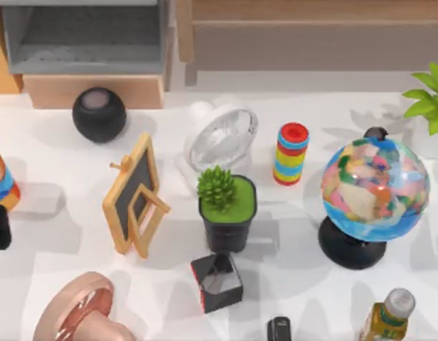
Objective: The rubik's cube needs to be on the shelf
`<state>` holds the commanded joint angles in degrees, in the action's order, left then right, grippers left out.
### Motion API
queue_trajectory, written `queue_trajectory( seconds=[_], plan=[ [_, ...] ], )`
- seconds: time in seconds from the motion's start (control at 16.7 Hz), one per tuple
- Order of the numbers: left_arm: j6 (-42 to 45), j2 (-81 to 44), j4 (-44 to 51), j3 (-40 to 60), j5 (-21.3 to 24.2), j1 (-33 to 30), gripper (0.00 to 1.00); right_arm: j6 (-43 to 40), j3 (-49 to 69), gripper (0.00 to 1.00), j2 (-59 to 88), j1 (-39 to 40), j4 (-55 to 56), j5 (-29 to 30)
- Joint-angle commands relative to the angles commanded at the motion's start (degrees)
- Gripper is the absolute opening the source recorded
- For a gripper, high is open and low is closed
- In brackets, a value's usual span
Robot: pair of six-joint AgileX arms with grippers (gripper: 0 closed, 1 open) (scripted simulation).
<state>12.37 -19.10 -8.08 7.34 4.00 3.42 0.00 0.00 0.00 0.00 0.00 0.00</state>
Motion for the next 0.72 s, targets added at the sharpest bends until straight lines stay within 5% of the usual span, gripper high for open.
queue_trajectory(
  seconds=[0.72],
  plan=[
    [44.19, -63.08, -32.76, 30.55, 13.04, 11.90, 1.00, 0.00, 0.00, 1.00, 0.00, 0.00, 0.00, 0.00]
  ],
)
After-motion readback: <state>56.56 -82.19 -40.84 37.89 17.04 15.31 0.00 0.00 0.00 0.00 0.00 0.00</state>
